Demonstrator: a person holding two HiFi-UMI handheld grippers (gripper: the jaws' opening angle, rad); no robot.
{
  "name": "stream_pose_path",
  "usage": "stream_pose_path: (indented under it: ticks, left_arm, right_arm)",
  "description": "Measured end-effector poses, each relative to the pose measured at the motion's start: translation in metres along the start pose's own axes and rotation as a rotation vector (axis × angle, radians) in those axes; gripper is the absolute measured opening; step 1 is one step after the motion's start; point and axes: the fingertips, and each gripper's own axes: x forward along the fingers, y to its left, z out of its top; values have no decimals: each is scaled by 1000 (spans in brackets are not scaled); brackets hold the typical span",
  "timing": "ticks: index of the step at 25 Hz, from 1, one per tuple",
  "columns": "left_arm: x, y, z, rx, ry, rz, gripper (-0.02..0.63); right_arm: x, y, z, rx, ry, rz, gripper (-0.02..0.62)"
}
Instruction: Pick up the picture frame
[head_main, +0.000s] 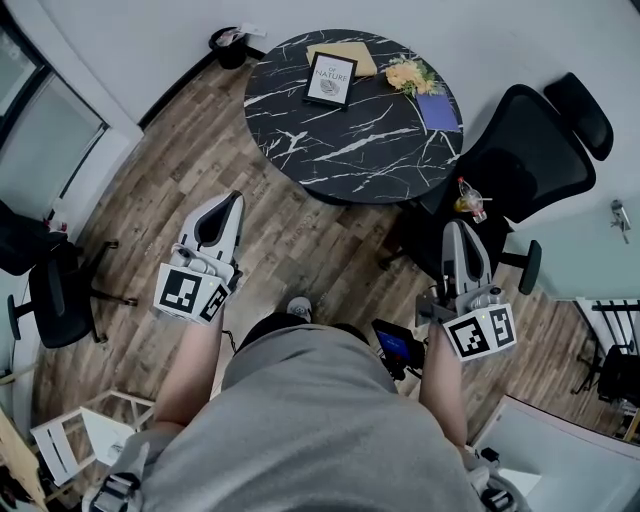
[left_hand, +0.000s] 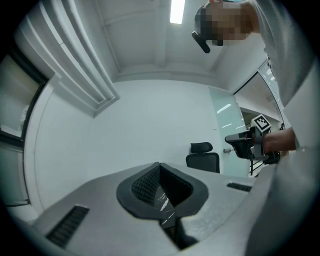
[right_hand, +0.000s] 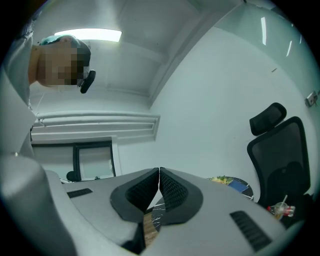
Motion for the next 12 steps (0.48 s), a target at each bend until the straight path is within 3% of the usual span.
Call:
stream_pose_path:
  ticks: [12]
  left_arm:
    - [-1, 6, -3, -14, 1, 5, 6]
  right_arm:
    - [17, 4, -5, 2, 5, 15, 28]
